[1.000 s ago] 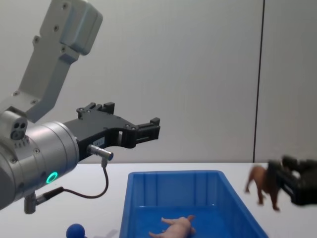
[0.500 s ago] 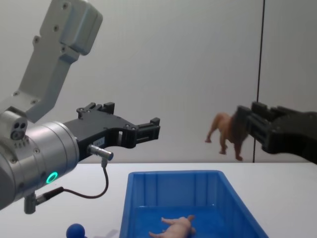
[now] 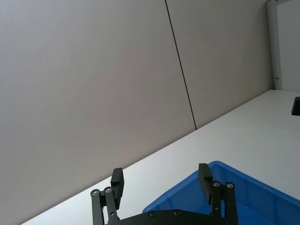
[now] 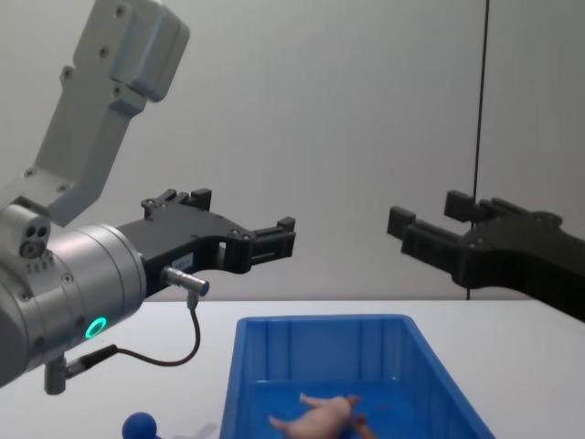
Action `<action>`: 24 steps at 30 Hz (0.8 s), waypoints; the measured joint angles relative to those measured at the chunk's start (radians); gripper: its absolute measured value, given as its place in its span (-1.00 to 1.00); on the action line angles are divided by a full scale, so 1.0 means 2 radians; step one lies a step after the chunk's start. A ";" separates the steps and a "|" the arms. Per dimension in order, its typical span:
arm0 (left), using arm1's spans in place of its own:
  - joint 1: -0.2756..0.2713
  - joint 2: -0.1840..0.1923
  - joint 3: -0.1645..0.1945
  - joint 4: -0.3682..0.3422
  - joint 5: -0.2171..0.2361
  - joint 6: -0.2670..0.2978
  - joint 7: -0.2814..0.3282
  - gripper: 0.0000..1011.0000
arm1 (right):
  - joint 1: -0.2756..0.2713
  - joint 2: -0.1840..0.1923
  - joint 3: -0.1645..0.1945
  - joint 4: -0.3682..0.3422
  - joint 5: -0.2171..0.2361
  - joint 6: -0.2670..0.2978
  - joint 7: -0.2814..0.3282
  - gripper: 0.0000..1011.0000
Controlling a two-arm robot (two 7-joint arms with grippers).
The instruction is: Pick up the two dolls from the table and place them into the box.
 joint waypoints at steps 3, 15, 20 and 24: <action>0.000 0.000 0.000 0.000 0.000 0.000 0.000 0.98 | 0.001 -0.001 0.000 0.003 -0.006 0.006 -0.010 0.51; 0.000 0.000 0.000 0.000 0.000 0.000 0.000 0.98 | -0.008 0.002 0.003 0.000 -0.026 0.020 -0.067 0.98; 0.000 0.000 0.000 0.000 0.000 0.000 0.000 0.98 | -0.018 0.006 0.007 -0.007 -0.036 0.026 -0.107 0.98; 0.000 0.000 0.000 0.000 0.000 0.000 0.000 0.98 | -0.026 0.009 0.009 -0.012 -0.042 0.029 -0.133 0.98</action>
